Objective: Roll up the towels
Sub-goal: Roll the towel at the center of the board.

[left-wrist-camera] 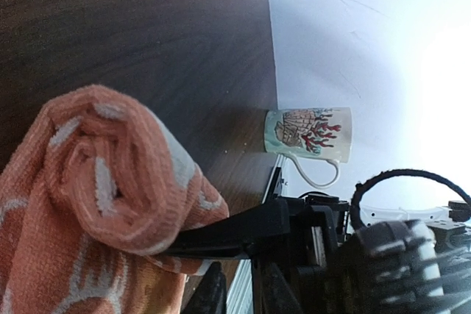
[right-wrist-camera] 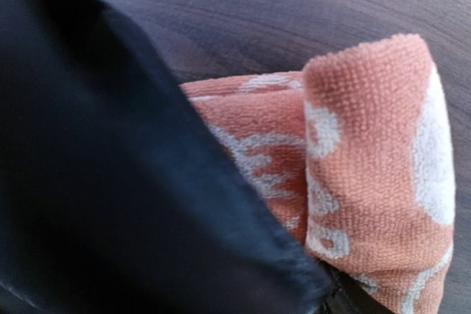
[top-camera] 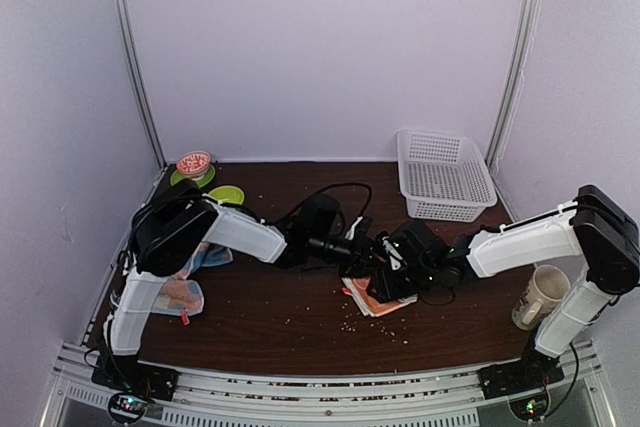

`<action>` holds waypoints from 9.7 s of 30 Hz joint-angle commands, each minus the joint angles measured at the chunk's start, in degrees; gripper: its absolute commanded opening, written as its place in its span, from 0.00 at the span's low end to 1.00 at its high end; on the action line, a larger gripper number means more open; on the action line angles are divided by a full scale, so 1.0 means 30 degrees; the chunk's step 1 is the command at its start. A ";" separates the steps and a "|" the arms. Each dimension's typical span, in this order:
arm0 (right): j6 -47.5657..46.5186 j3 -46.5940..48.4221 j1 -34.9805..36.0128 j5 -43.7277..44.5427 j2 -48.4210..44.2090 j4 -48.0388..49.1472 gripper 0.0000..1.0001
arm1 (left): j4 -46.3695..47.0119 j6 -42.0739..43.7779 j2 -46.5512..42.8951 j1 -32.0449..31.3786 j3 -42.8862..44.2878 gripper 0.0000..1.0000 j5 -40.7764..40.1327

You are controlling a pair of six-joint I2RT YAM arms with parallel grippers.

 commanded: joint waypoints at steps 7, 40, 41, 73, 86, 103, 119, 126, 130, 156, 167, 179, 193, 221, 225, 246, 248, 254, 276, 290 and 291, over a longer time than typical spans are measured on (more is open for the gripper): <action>0.0116 -0.1211 -0.0029 -0.1619 -0.0533 0.0032 0.65 | 0.0143 -0.0984 0.1765 0.0062 0.0738 0.13 -0.0375; 0.1650 -0.1417 -0.3763 0.0146 -0.3801 -0.2846 0.61 | -0.2457 -0.0665 0.2454 0.0577 0.1686 0.17 -0.1054; 0.1589 -0.1473 -0.3899 -0.0336 -0.3556 -0.2519 0.61 | -0.2494 -0.0679 0.2414 0.0577 0.1671 0.17 -0.1070; -0.0905 -0.0407 -0.3368 0.0176 -0.0720 -0.4509 0.12 | -0.4010 0.1762 -0.1135 0.0577 0.1836 0.16 -0.1139; -0.1068 0.0076 -0.3161 0.0161 -0.0515 -0.4702 0.13 | -0.4059 0.0785 0.1580 0.0547 0.4920 0.16 -0.0505; 0.0357 -0.0327 -0.3744 -0.2194 -0.2555 -0.3999 0.58 | -0.6038 0.1278 0.2714 0.1008 0.4147 0.12 -0.1572; 0.1436 -0.2145 -0.6426 -0.8312 -0.1285 0.0733 0.62 | -0.6344 0.2217 0.2429 0.1016 0.2985 0.11 -0.1917; 0.1135 -0.1909 -0.6416 -0.8649 -0.0419 0.0943 0.51 | -0.6406 0.2557 0.1975 0.1016 0.2083 0.11 -0.2098; 0.0376 -0.1557 -0.6199 -0.7475 -0.0798 -0.0321 0.33 | -0.6441 0.2656 0.1787 0.1016 0.1709 0.11 -0.2130; -0.2326 0.4939 0.2805 0.9641 0.1928 -0.9988 0.06 | -0.3251 0.2349 -0.3140 0.1016 -0.4234 0.12 -0.2068; -0.1682 0.5561 0.4282 1.2402 0.2807 -1.0651 0.05 | 0.1081 0.0079 -0.3162 0.1031 -0.4634 0.12 -0.1546; -0.1918 0.5131 0.5008 1.2210 0.2874 -0.9699 0.07 | 0.1837 -0.0772 -0.2476 0.1022 -0.3499 0.13 -0.1386; -0.2858 0.4351 0.5201 1.1257 0.2675 -0.8595 0.07 | 0.2914 -0.1203 -0.1210 0.1042 -0.2595 0.17 -0.0400; 0.1426 0.0068 -0.0518 -0.0199 -0.4437 -0.3572 0.50 | 0.2258 -0.0634 0.0612 0.1364 -0.2925 0.14 -0.0401; 0.3263 -0.1590 -0.2127 -0.2551 -0.4309 -0.0773 0.48 | 0.2005 -0.0462 0.0616 0.1368 -0.2992 0.14 -0.0459; 0.3231 -0.2098 -0.3053 -0.5808 -0.1371 0.1518 0.50 | 0.0482 0.0913 -0.0951 0.1385 -0.4137 0.13 -0.0637; 0.2404 -0.1402 -0.2565 -0.5216 -0.0928 0.0235 0.50 | 0.0244 0.1085 -0.1343 0.1417 -0.4384 0.14 -0.0637; 0.1563 -0.0162 -0.1463 -0.3957 0.0118 -0.1074 0.50 | -0.0843 0.2190 -0.2676 0.1623 -0.5008 0.16 -0.0580; 0.0693 0.1784 -0.0670 -0.1776 0.1020 -0.2971 0.50 | -0.9847 0.9224 -0.6348 0.1694 -0.5470 0.18 -0.4672; 0.1248 0.3257 -0.0367 -0.1205 0.1346 -0.4027 0.51 | -1.1382 0.9966 -0.4520 0.1066 -0.4605 0.11 -0.5465; 0.1334 0.3400 -0.0325 -0.1142 0.1380 -0.4109 0.51 | -1.1314 0.9912 -0.4507 0.1033 -0.4620 0.10 -0.5452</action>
